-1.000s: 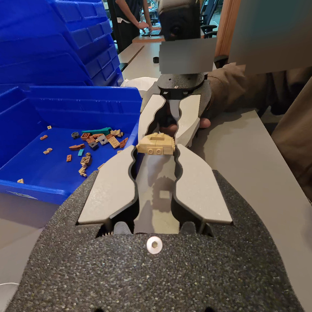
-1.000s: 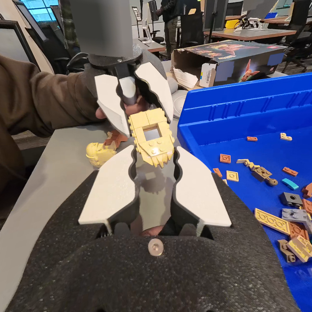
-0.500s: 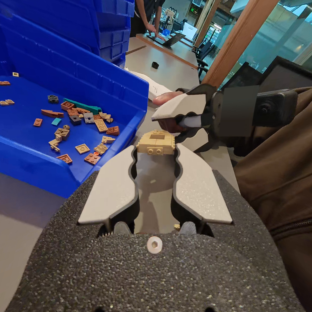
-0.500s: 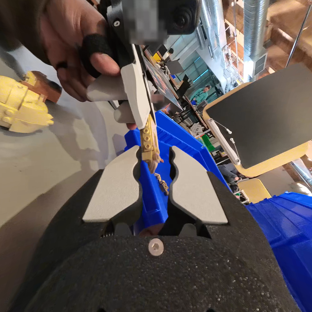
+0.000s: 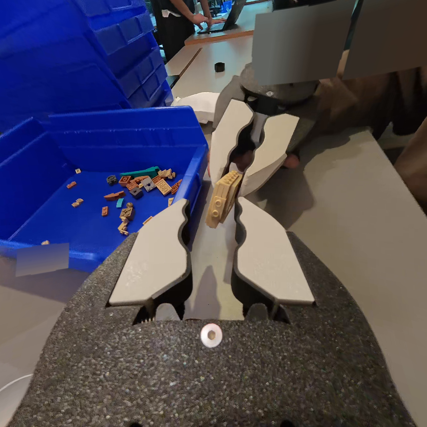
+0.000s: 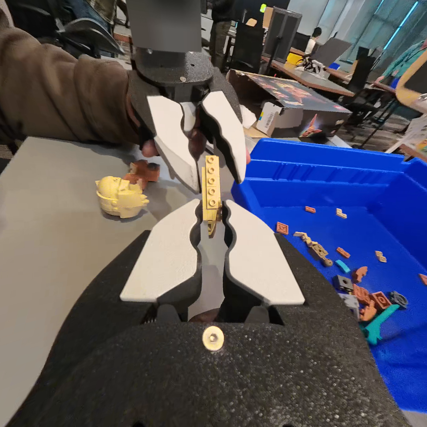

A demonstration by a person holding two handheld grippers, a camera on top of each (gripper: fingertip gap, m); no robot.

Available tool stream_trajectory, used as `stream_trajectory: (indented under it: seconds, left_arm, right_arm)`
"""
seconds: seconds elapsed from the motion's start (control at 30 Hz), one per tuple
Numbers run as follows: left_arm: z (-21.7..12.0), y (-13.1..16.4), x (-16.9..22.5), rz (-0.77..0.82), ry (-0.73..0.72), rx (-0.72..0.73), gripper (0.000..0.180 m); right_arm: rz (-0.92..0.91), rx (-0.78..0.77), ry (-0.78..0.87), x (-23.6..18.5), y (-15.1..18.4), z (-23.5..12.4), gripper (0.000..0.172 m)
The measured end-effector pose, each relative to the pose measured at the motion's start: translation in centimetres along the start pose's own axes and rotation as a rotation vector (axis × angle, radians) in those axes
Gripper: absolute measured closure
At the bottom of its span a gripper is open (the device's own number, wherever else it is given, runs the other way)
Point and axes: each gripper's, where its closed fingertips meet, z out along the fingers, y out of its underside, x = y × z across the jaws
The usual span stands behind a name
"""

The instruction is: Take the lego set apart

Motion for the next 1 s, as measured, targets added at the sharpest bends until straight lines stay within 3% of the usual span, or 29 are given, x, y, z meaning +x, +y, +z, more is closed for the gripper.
stream_trajectory:
  seconds: [0.13, 0.33, 0.57, 1.0]
  left_arm:
    - [0.3, 0.3, 0.7, 0.091, -0.001, -0.033, 0.162]
    - [0.0, 0.2, -0.7, -0.276, 0.015, -0.012, 0.165]
    - [-0.8, -0.7, -1.7, -0.542, 0.059, 0.100, 0.167]
    - [0.4, -0.2, -0.9, -0.556, 0.031, 0.050, 0.167]
  right_arm:
    - [0.041, -0.008, -0.021, -0.1, 0.3, 0.2, 0.156]
    - [-0.042, 0.000, 0.132, 1.9, 0.1, -0.2, 0.152]
    - [-0.265, -0.027, 0.290, 2.8, -0.3, -0.6, 0.151]
    - [-0.412, -0.009, 0.412, 2.7, -1.6, -0.9, 0.157]
